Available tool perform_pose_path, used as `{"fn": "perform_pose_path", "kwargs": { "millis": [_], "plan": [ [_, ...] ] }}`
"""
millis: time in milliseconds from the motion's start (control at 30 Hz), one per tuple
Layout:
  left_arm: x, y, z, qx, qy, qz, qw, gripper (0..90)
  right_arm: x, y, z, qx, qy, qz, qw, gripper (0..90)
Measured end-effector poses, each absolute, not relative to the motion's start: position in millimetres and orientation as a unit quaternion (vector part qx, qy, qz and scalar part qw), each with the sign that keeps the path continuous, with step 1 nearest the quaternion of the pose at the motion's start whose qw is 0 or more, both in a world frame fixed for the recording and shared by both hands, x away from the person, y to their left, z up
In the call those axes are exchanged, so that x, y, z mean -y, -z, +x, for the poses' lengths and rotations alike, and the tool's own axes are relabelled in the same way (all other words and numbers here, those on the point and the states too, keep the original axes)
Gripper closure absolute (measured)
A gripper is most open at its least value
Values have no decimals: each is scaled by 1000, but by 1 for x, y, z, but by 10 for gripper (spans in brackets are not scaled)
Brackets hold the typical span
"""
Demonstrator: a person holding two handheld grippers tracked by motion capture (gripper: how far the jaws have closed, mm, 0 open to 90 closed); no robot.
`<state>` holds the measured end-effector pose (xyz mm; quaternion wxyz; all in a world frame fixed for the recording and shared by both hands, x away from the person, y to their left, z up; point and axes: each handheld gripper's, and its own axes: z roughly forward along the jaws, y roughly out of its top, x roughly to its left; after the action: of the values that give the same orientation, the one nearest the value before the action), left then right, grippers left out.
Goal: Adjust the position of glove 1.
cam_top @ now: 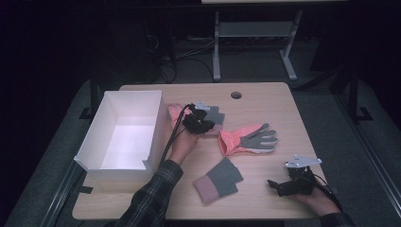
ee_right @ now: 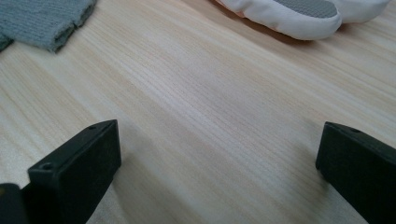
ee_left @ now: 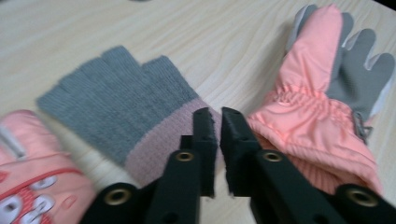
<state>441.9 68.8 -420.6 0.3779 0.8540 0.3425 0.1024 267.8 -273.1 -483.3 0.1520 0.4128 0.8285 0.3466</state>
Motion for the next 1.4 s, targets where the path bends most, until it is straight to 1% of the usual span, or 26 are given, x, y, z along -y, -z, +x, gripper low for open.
{"fn": "perform_pose_path", "kwargs": {
  "millis": [100,333,467,700,867,1000,1100,1133,1300,1400],
  "plan": [
    [-62,428,451,-346,-89,862,361,895,273,483,268,-828,-347,413,152,0],
    [-45,446,462,-356,-91,873,322,895,273,483,268,-829,-347,412,152,0],
    [-42,445,462,-353,-99,880,301,896,273,483,268,-829,-347,412,151,0],
    [-52,441,463,-370,-107,881,274,896,273,483,268,-829,-347,412,152,0],
    [-59,436,464,-373,-111,880,274,895,273,483,268,-829,-347,412,152,0],
    [-61,427,471,-383,-123,869,288,893,273,483,268,-829,-347,412,151,0],
    [-61,425,479,-385,-129,868,286,836,273,483,268,-829,-347,412,152,0],
    [-60,425,486,-392,-138,865,282,786,273,483,268,-829,-347,412,151,0],
    [-55,433,502,-404,-138,862,274,673,273,483,268,-829,-347,412,151,0],
    [-53,440,508,-408,-142,863,263,654,273,483,268,-829,-347,412,152,0]
  ]
}}
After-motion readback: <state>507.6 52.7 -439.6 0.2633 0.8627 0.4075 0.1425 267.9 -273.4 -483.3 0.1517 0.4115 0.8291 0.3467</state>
